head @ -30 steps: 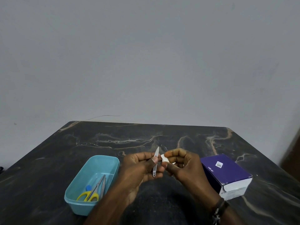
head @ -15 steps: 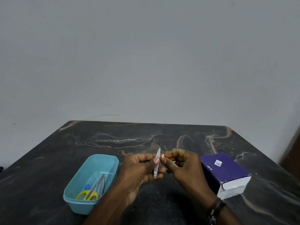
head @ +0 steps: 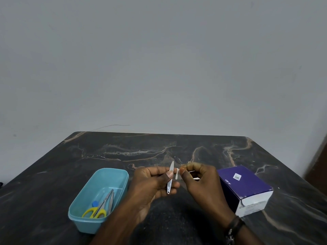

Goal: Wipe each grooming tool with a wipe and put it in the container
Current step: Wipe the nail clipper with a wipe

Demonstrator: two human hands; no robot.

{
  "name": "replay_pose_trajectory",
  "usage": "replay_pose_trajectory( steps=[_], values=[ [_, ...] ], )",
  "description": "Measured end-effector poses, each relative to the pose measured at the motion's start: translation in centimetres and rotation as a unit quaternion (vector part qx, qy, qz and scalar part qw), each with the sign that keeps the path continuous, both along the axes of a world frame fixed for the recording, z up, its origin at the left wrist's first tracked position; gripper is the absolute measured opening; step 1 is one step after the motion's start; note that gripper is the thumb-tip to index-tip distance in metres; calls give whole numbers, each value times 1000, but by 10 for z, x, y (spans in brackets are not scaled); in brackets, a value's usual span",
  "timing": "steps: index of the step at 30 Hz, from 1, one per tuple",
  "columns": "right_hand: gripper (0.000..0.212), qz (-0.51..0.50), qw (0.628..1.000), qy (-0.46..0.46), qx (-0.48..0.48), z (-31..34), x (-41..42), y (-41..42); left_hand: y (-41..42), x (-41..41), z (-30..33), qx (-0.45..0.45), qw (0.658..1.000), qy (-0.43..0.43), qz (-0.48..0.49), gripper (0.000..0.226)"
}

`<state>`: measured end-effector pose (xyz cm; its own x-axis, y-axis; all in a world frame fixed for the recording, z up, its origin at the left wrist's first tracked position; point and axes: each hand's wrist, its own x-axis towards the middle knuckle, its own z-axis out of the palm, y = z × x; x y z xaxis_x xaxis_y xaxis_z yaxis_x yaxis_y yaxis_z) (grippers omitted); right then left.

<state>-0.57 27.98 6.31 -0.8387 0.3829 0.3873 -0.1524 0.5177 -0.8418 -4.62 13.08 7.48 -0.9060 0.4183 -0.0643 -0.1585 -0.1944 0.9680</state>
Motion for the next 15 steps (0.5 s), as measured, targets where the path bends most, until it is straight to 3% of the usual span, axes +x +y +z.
replay_pose_trajectory(
  steps=[12, 15],
  values=[
    [7, 14, 994, -6, -108, 0, -2, -2, 1, 4, 0, -15, 1000, 7, 9, 8],
    [13, 15, 992, -7, -122, 1, -2, -1, 1, 4, 0, -9, 1000, 8, 14, 6]
  ],
)
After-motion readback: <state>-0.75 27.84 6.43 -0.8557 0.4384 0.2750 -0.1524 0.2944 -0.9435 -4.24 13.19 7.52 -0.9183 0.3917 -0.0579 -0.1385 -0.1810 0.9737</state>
